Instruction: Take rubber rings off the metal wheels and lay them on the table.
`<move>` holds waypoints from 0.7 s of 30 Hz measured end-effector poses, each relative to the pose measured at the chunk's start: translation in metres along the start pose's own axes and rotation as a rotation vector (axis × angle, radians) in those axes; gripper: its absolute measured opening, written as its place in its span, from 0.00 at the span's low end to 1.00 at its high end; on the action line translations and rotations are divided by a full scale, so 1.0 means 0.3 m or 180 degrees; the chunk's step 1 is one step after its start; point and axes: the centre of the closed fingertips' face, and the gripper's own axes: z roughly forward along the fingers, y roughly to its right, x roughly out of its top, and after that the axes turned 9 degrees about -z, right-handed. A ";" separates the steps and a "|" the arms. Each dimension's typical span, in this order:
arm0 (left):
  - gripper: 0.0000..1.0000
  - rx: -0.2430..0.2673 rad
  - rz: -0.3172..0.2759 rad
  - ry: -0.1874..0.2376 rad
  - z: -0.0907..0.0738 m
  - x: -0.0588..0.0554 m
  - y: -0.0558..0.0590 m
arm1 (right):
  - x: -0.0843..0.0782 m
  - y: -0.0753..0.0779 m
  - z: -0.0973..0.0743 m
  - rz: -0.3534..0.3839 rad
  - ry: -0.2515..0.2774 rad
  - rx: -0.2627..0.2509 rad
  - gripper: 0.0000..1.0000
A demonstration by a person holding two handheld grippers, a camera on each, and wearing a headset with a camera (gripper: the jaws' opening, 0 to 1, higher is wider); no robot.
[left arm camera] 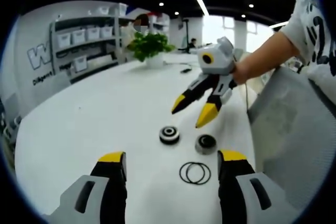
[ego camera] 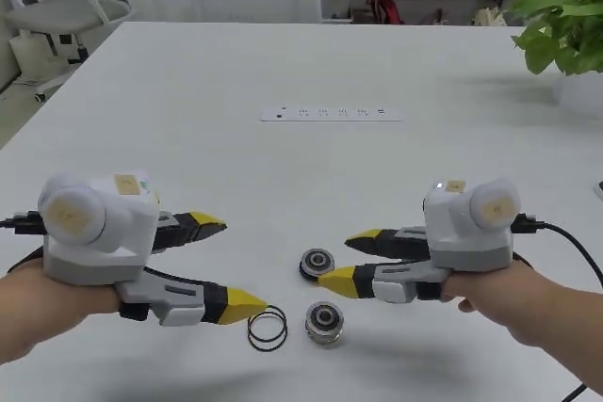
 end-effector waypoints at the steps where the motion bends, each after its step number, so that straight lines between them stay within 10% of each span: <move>1: 0.71 0.0002 -0.0003 -0.0009 0.003 -0.002 -0.003 | -0.004 0.001 0.000 0.0001 -0.0010 -0.0008 0.43; 21: 0.68 -0.0045 -0.0075 -0.0082 0.061 -0.016 -0.013 | -0.049 0.010 0.027 -0.0083 -0.0188 -0.0043 0.37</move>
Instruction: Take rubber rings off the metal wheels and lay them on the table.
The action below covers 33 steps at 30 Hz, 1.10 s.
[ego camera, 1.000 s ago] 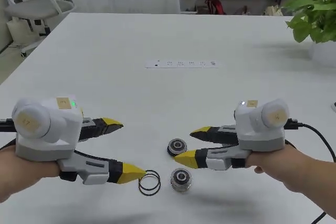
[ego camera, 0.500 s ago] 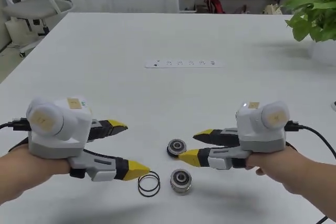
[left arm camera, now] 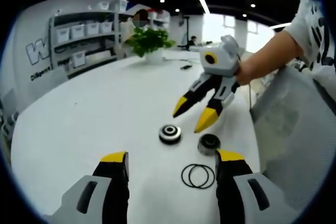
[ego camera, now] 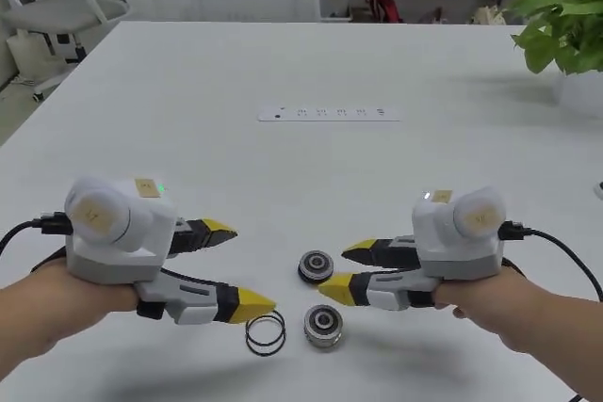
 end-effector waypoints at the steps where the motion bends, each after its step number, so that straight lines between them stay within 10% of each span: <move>1: 0.67 -0.0003 0.0001 -0.0003 0.002 0.000 0.000 | 0.000 0.001 0.000 -0.0003 -0.0002 -0.0004 0.36; 33: 0.59 -0.0113 0.0025 -0.0081 0.095 0.006 -0.012 | -0.028 0.016 0.038 -0.0061 -0.0112 -0.0035 0.31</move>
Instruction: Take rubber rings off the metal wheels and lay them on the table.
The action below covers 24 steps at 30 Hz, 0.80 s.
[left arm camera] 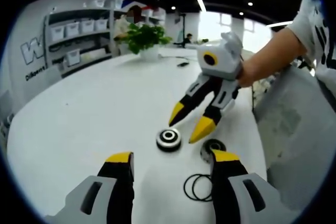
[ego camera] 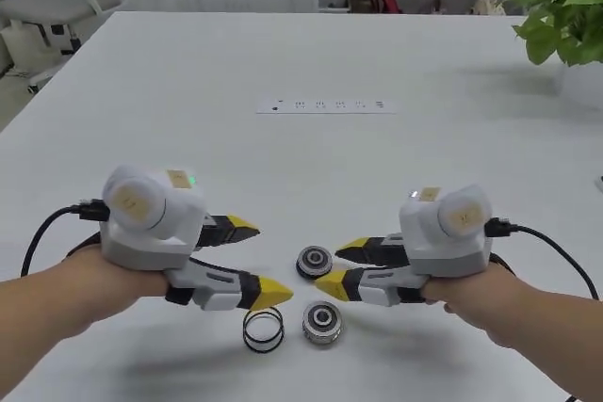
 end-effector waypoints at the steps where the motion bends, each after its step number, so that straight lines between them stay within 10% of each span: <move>1: 0.59 -0.0003 -0.0003 -0.0001 0.002 0.000 0.002 | -0.001 0.000 0.001 -0.0002 -0.0001 0.0001 0.30; 24: 0.51 -0.0075 0.0013 -0.0038 0.061 0.015 0.012 | -0.004 0.008 0.001 -0.0016 -0.0003 -0.0001 0.29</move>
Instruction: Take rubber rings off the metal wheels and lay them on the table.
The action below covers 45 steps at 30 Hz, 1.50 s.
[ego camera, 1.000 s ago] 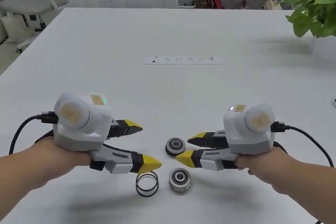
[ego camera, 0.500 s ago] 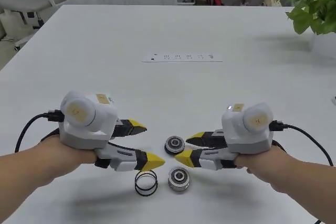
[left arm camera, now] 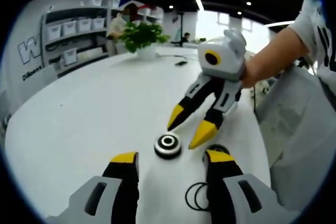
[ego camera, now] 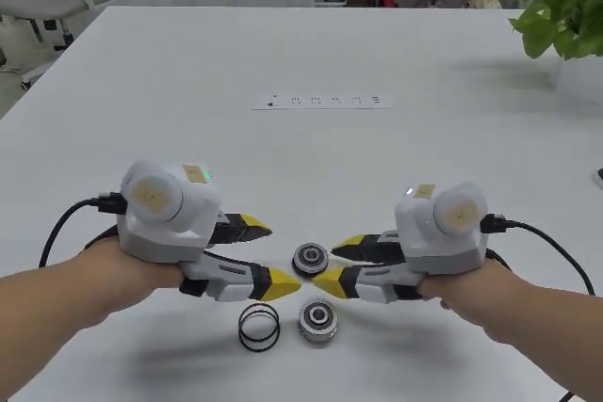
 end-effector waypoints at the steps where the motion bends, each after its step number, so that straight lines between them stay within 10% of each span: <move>1: 0.51 -0.0005 -0.0005 -0.0001 0.002 0.001 0.001 | 0.001 0.000 0.000 -0.0002 0.0001 0.0001 0.29; 45: 0.24 -0.0016 0.0073 -0.0137 0.120 0.020 -0.007 | -0.008 0.001 -0.003 -0.0009 -0.0020 0.0010 0.28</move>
